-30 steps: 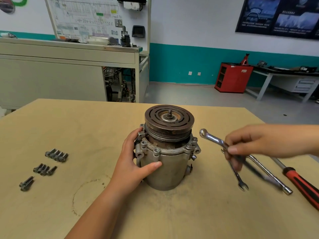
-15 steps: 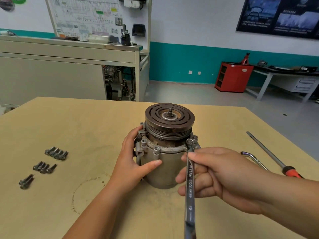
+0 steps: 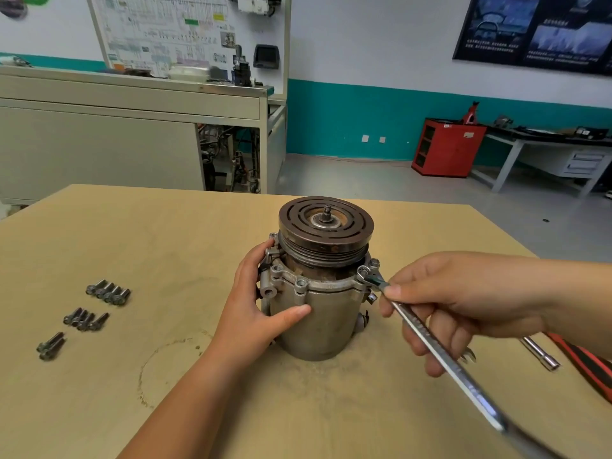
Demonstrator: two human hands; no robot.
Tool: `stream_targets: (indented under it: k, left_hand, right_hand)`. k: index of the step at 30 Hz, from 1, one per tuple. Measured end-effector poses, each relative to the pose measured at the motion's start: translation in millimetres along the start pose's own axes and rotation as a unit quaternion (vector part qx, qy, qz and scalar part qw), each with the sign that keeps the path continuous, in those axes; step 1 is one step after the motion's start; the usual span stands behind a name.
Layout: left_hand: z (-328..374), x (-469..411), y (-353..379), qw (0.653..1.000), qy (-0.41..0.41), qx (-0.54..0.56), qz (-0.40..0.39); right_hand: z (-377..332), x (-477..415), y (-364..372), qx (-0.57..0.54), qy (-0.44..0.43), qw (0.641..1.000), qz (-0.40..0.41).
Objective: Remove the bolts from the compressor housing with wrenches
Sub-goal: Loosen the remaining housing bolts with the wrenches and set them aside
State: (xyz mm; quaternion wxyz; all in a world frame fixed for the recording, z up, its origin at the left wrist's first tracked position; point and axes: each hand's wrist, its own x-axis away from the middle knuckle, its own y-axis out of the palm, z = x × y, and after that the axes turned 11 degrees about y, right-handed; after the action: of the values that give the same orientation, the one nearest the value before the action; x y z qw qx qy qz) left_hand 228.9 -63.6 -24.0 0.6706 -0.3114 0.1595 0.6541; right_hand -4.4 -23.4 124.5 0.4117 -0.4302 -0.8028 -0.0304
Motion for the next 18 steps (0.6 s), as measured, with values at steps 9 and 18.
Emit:
stream_targets:
  k: [9,18]
  left_hand:
    - [-1.7,-0.4,0.1,1.0,0.002,0.001,0.005]
    - [-2.9,-0.7,0.0,1.0,0.009,-0.002,0.006]
  right_hand:
    - [-25.4,-16.3,-61.1,0.373,-0.059,0.911,0.167]
    - [8.8,7.5,-64.6,0.214,-0.004,0.977,0.003]
